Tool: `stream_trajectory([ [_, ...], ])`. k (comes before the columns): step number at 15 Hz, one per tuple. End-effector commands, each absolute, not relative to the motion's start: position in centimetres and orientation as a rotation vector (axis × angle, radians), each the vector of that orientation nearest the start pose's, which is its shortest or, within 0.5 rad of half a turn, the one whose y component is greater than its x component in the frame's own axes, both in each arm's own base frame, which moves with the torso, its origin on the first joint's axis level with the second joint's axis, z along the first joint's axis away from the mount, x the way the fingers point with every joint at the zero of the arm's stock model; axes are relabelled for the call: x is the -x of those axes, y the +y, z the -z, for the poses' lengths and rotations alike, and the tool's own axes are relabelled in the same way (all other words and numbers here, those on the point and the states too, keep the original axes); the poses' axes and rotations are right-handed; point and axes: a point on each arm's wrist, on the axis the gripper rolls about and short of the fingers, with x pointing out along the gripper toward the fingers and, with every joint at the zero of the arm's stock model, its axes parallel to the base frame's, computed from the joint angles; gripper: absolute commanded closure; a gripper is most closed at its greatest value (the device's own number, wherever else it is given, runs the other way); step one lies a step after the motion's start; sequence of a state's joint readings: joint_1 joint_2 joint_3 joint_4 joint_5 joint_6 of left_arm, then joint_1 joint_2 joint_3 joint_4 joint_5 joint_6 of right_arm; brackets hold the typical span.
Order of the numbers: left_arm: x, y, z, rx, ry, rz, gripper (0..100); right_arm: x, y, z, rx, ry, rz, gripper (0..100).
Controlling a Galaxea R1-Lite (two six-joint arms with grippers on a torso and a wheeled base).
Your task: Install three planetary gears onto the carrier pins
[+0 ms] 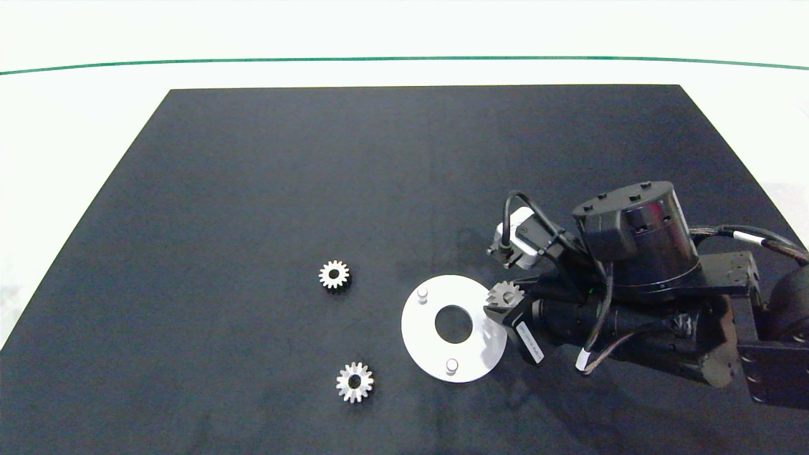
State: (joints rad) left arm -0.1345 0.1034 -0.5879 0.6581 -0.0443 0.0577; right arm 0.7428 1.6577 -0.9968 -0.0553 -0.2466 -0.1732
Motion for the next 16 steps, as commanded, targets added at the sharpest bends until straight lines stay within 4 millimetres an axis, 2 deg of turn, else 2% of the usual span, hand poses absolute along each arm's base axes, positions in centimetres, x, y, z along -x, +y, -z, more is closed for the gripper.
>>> stream_trajectory([
  [1, 7.8, 1.0, -16.1, -0.066, 0.171, 0.189, 0, -22.3, 19.7, -18.8, 0.464, 0.510, -0.529, 87],
  [16, 7.9, 1.0, -16.2, -0.066, 0.163, 0.189, 0, -23.4, 20.3, -18.2, 0.459, 0.514, -0.519, 87],
])
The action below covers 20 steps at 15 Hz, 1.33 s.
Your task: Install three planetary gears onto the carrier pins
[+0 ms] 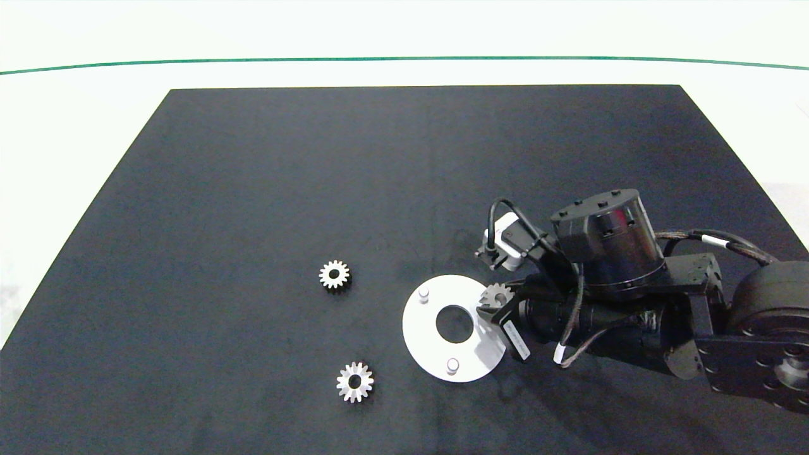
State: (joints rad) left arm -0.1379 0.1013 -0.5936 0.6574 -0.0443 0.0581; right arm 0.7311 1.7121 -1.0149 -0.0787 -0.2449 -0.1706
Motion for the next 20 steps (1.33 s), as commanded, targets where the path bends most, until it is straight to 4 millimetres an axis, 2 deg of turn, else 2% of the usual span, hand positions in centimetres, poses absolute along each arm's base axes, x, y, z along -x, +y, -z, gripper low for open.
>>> stream_trajectory([
  [1, 7.9, 1.0, -16.2, -0.066, 0.163, 0.189, 0, -23.4, 20.3, -18.2, 0.459, 0.516, -0.519, 87],
  [3, 7.9, 1.0, -16.2, -0.066, 0.163, 0.189, 0, -23.4, 20.3, -18.1, 0.460, 0.517, -0.518, 87],
  [4, 7.8, 1.0, -16.2, -0.066, 0.165, 0.189, 0, -23.5, 20.3, -18.1, 0.461, 0.520, -0.516, 0],
  [12, 7.5, 0.9, -16.5, -0.074, 0.181, 0.187, 0, -23.3, 19.9, -18.5, 0.453, 0.510, -0.511, 0],
  [14, 7.6, 1.0, -16.4, -0.075, 0.178, 0.185, 0, -20.5, 17.0, -20.5, 0.458, 0.445, -0.400, 0],
  [16, 7.5, 1.0, -16.4, -0.077, 0.181, 0.181, 0, -15.5, 12.5, -22.4, 0.419, 0.357, -0.328, 0],
  [18, 7.1, 0.9, -15.7, -0.100, 0.213, 0.182, 0, -12.0, 8.4, -22.3, 0.392, 0.336, -0.275, 0],
  [20, 5.9, 0.7, -13.2, -0.173, 0.303, 0.201, 0, -9.6, 5.5, -22.4, 0.365, 0.321, -0.206, 0],
])
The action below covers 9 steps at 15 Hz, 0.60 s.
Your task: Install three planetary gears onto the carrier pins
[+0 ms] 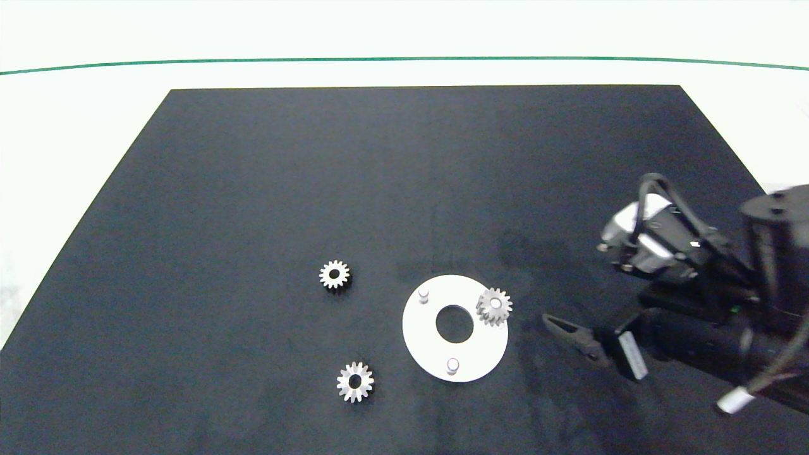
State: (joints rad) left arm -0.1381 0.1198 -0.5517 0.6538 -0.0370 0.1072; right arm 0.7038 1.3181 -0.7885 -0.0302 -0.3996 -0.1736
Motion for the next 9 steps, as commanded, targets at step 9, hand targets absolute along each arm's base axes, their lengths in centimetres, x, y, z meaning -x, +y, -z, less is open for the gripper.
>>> stream_trajectory([
  [9, -4.9, -2.4, -15.5, -0.396, 0.249, 0.539, 0, -3.2, 1.0, -21.9, 0.327, 0.278, -0.163, 0],
])
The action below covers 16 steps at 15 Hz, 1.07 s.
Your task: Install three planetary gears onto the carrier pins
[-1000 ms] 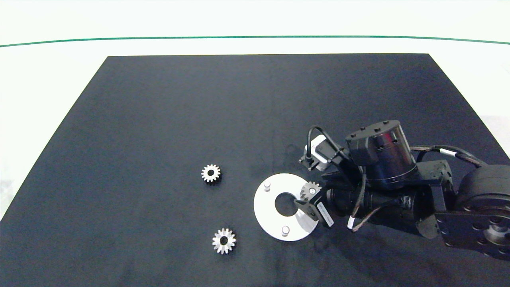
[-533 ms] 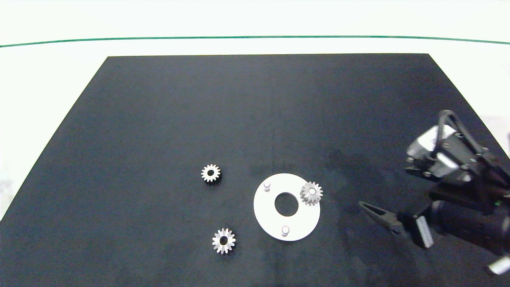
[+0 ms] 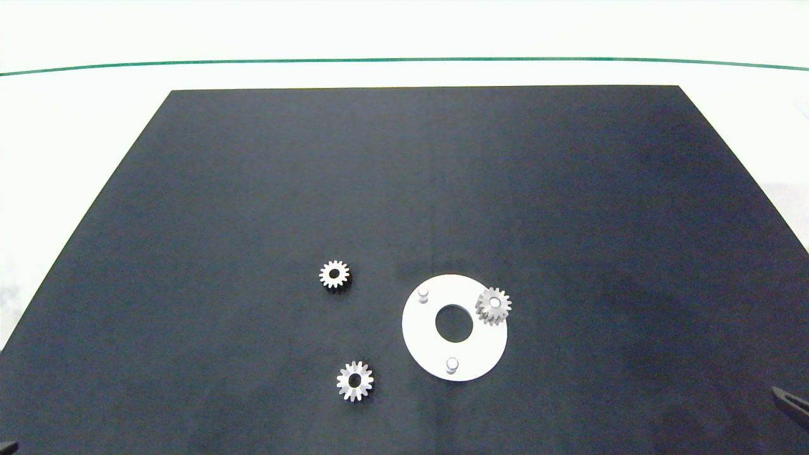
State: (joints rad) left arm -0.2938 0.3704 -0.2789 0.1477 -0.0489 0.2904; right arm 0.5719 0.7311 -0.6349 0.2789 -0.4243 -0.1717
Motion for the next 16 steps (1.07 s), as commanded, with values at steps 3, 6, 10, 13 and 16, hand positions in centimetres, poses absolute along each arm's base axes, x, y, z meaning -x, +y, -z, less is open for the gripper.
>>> stream_trajectory([
  [3, -9.1, -5.5, -15.2, -0.457, 0.291, 0.636, 0, -3.0, 0.7, -21.8, 0.313, 0.277, -0.136, 0],
  [6, -11.1, -7.9, -14.3, -0.493, 0.324, 0.673, 0, -2.9, 0.6, -22.1, 0.302, 0.268, -0.118, 0],
  [10, -10.6, -9.8, -13.8, -0.528, 0.334, 0.764, 0, -2.9, 0.6, -23.2, 0.296, 0.241, -0.119, 0],
  [13, -11.2, -10.7, -13.0, -0.535, 0.390, 0.776, 0, -3.0, 0.7, -23.0, 0.301, 0.247, -0.127, 0],
  [16, -12.3, -11.8, -12.5, -0.534, 0.375, 0.778, 0, -3.0, 0.7, -23.0, 0.299, 0.247, -0.128, 0],
])
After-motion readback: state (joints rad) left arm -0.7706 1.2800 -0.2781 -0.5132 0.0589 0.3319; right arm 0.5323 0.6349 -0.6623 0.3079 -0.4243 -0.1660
